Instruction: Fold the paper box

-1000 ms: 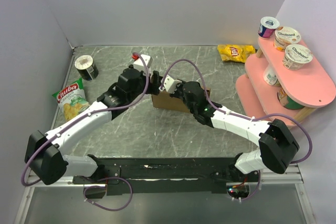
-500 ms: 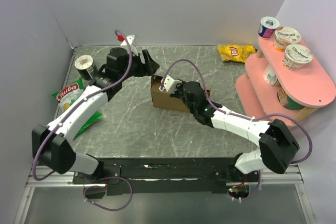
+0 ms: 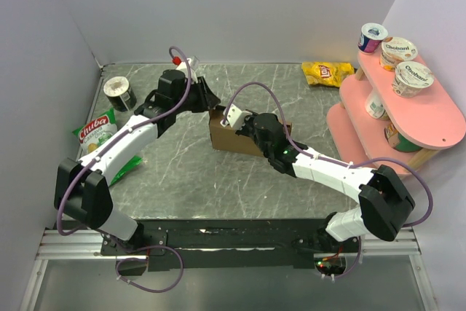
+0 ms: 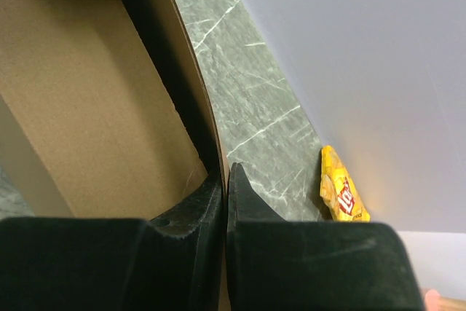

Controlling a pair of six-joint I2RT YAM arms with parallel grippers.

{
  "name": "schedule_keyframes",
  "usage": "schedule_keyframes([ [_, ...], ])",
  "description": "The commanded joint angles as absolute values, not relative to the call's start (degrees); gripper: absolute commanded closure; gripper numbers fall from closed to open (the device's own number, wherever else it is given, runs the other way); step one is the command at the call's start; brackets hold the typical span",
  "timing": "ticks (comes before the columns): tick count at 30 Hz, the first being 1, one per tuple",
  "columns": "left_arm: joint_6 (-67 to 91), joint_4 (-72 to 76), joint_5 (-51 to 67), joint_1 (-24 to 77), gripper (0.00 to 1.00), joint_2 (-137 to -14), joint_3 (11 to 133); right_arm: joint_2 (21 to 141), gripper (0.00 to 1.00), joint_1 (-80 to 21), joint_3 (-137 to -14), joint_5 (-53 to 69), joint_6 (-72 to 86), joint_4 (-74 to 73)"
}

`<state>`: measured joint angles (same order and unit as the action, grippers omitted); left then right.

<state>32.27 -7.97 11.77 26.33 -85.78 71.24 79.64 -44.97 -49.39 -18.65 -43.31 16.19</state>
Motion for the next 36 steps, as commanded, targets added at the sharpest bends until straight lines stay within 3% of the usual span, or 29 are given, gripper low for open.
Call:
schedule_keyframes([
  [1,33.57,-7.56,13.71,26.19,0.65,-85.25,69.61,81.39,0.95,-45.09,-47.37,-17.31,-39.11,12.83],
  [27,41.66,-0.44,15.38,26.19,0.79,-80.77,56.16,80.60,0.90,-45.18,-47.90,-18.81,-38.15,13.10],
  [35,45.62,4.13,14.77,26.46,0.78,-79.19,51.77,81.21,0.92,-45.26,-46.59,-20.30,-37.97,14.85],
  [36,45.09,4.13,14.68,26.46,0.73,-79.19,51.59,80.95,0.92,-45.26,-46.41,-20.22,-37.71,14.94],
])
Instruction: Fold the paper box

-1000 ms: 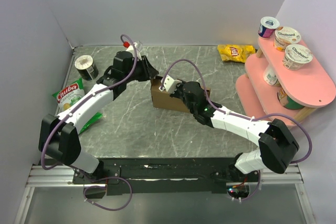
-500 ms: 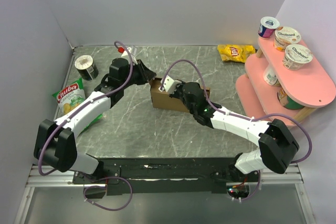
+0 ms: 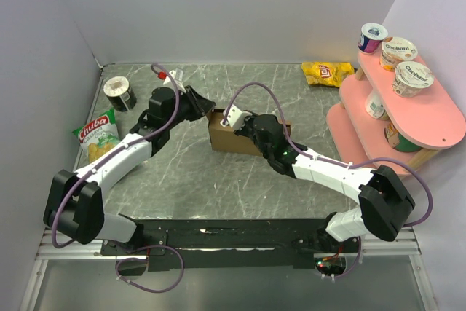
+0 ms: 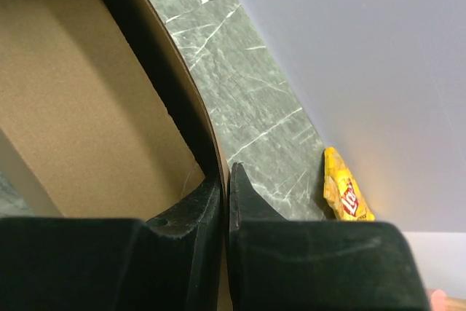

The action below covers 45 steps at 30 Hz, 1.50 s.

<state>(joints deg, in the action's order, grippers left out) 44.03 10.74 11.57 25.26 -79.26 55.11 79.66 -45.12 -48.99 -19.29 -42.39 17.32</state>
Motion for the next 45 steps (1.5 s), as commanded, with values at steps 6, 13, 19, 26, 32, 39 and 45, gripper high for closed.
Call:
schedule_keyframes([
  [6,37.20,0.20,10.56,26.28,0.13,-77.61,58.52,77.08,0.90,-45.09,-50.18,-13.81,-34.81,6.43],
  [13,29.54,-5.36,4.40,21.19,0.04,-71.39,65.48,77.96,0.90,-43.51,-58.35,-7.22,-31.21,-9.74],
  [19,21.89,-1.77,8.78,20.21,0.04,-65.05,58.55,82.61,0.90,-39.30,-68.28,1.82,-25.94,-24.13],
  [26,14.07,-8.51,23.63,20.39,0.03,-70.39,63.09,86.74,0.90,-33.67,-77.24,11.85,-22.59,-32.41],
  [32,8.00,-14.06,25.13,21.79,0.06,-75.14,66.17,89.47,0.89,-29.98,-79.98,18.35,-21.27,-34.63],
  [39,7.82,-13.98,22.16,25.84,0.14,-81.56,68.90,93.78,0.89,-26.46,-84.37,25.40,-19.86,-37.61],
  [45,10.02,-9.67,17.32,26.19,0.29,-81.56,68.29,93.60,0.89,-26.37,-83.85,26.98,-20.04,-36.74],
])
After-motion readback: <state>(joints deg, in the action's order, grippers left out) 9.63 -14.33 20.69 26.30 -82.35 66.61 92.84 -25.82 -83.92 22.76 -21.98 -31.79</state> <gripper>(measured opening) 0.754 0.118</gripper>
